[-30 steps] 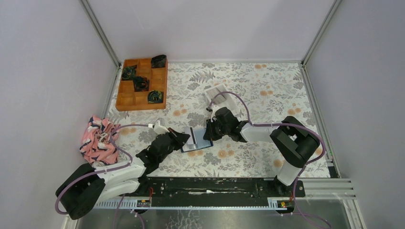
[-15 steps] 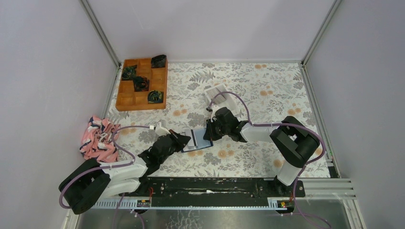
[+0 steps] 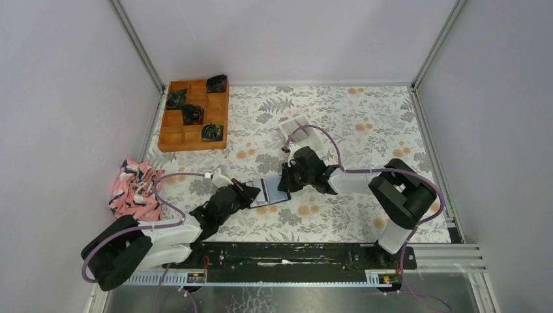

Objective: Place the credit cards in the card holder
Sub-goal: Insert the credit card into the card holder.

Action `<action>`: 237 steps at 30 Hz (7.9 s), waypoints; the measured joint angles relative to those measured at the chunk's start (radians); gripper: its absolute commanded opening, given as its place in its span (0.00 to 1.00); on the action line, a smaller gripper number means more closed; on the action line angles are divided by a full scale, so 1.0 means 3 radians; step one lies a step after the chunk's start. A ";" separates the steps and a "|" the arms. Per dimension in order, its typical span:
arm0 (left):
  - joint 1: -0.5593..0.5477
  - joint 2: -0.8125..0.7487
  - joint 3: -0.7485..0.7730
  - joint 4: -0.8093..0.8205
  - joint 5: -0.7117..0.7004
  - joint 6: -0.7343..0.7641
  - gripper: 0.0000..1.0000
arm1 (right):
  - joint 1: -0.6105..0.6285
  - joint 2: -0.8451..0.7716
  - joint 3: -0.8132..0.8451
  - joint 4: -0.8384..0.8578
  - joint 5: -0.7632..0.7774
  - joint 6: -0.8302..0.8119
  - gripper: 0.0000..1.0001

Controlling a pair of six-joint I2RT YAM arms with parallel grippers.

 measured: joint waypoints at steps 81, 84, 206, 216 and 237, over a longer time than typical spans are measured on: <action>-0.0107 0.1027 -0.0254 0.1507 -0.0205 -0.0187 0.00 | 0.0001 0.0043 0.0031 0.0008 -0.0001 0.0003 0.12; -0.0107 0.1061 -0.0254 0.1544 -0.0205 -0.0210 0.00 | 0.0001 0.0043 0.0031 0.0008 -0.0001 0.0003 0.12; -0.0257 0.0245 0.0309 -0.0835 -0.0468 0.0267 0.02 | 0.0032 0.0056 0.0094 -0.0111 0.0061 -0.0005 0.13; -0.0289 0.0378 0.0383 -0.0795 -0.0469 0.0328 0.00 | 0.0033 0.0056 0.0097 -0.0114 0.0062 -0.0004 0.13; -0.0500 0.0853 0.0740 -0.0805 -0.0507 0.0413 0.00 | 0.0041 0.0056 0.0097 -0.0114 0.0080 -0.0005 0.13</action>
